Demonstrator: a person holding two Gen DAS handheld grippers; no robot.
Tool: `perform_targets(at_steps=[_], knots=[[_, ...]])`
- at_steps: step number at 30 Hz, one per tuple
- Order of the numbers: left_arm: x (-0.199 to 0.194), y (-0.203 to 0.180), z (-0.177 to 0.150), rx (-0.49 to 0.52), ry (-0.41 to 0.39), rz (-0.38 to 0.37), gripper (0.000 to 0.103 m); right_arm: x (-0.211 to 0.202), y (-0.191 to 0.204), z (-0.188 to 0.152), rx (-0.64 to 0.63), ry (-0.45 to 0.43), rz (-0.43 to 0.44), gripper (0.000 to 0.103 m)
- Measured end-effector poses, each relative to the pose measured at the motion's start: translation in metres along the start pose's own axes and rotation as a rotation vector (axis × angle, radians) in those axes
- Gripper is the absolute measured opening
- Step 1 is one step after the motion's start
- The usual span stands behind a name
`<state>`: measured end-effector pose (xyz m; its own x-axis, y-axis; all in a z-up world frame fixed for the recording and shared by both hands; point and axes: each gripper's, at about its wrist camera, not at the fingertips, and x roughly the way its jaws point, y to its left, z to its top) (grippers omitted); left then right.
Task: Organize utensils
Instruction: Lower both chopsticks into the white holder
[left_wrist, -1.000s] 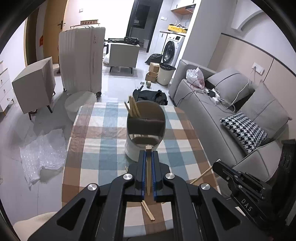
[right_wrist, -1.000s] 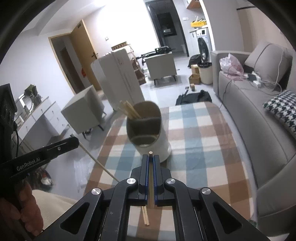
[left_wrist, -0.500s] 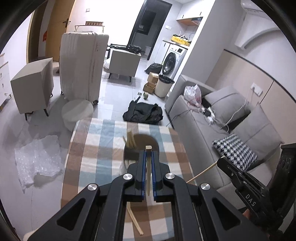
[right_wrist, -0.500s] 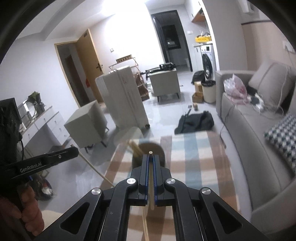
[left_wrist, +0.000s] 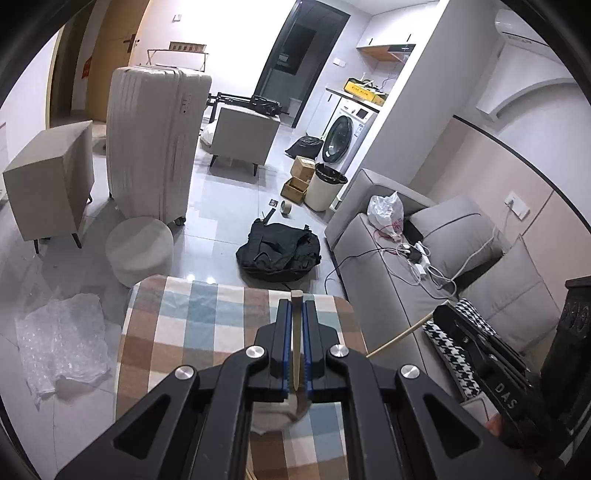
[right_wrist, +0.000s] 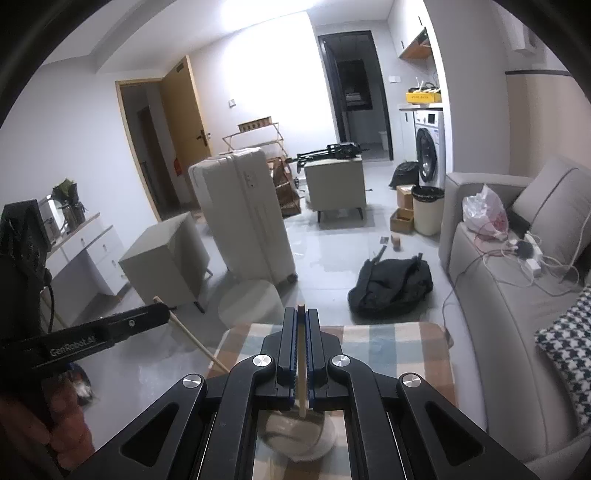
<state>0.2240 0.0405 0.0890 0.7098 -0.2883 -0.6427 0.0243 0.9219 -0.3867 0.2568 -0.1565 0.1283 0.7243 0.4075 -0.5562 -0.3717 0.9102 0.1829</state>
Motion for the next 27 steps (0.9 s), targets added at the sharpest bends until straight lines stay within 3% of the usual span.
perform_targets(at_steps=[13,18,27], knots=[[0.040,0.029,0.000,-0.074,0.054,-0.021,0.001,0.066,0.006,-0.001,-0.089,0.092,0.017,0.003],[0.049,0.031,-0.005,-0.090,0.087,-0.035,0.001,0.079,0.014,-0.010,-0.157,0.124,0.006,0.003],[0.059,0.034,-0.005,-0.106,0.133,-0.052,0.001,0.093,0.016,-0.023,-0.160,0.183,-0.002,0.003]])
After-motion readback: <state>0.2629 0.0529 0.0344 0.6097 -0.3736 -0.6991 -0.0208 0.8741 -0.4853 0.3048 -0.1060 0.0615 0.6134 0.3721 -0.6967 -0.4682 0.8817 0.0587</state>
